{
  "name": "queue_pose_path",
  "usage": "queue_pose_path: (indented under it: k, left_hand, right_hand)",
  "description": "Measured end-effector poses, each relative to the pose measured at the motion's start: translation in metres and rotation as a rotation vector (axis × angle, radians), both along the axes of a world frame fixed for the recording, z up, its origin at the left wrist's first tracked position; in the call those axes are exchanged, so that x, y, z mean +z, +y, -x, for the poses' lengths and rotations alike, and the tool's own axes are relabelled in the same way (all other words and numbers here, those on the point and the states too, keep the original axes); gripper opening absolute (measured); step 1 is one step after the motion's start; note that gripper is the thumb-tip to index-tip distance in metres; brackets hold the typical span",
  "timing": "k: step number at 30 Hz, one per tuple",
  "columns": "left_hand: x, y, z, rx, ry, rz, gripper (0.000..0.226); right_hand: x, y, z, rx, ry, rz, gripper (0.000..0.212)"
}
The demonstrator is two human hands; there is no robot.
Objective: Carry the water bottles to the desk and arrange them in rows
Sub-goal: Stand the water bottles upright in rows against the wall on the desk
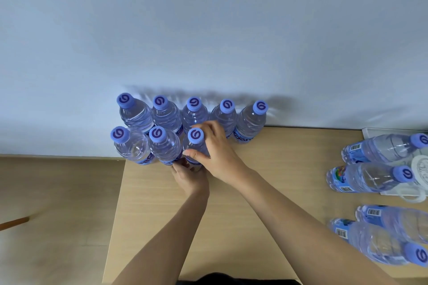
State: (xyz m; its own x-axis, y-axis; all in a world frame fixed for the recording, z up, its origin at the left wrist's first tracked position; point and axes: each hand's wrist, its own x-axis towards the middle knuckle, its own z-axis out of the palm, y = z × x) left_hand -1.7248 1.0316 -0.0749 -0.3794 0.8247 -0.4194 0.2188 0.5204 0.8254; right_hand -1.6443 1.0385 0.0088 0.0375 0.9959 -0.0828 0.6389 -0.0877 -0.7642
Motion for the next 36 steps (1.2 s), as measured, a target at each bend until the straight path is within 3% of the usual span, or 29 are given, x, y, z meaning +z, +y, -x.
queue_pose_path:
  k: [5, 10, 14, 19, 27, 36]
  left_hand:
    - [0.004, -0.003, 0.003, -0.095, 0.004, -0.001, 0.044]
    - [0.012, -0.018, 0.021, -0.235, 0.012, -0.015, 0.066]
    - [0.017, -0.036, 0.035, -0.317, -0.016, -0.016, 0.06]
    - [0.035, -0.057, 0.039, -0.629, -0.098, -0.023, 0.046]
    - [0.068, -0.089, 0.03, -1.156, -0.039, -0.21, 0.05]
    - [0.076, -0.144, 0.0, -1.387, -0.092, -0.203, 0.048]
  right_hand:
    - [-0.001, -0.003, 0.005, -0.064, 0.028, -0.018, 0.057]
    - [0.002, -0.013, 0.006, -0.131, 0.048, -0.037, 0.071]
    - [0.01, -0.032, 0.003, -0.219, 0.073, -0.082, 0.074]
    - [0.019, -0.067, -0.005, -0.387, 0.108, -0.117, 0.069]
    - [0.028, -0.146, -0.012, -0.679, 0.106, -0.144, 0.059]
    - [0.043, -0.246, -0.045, -0.987, 0.086, -0.18, 0.051]
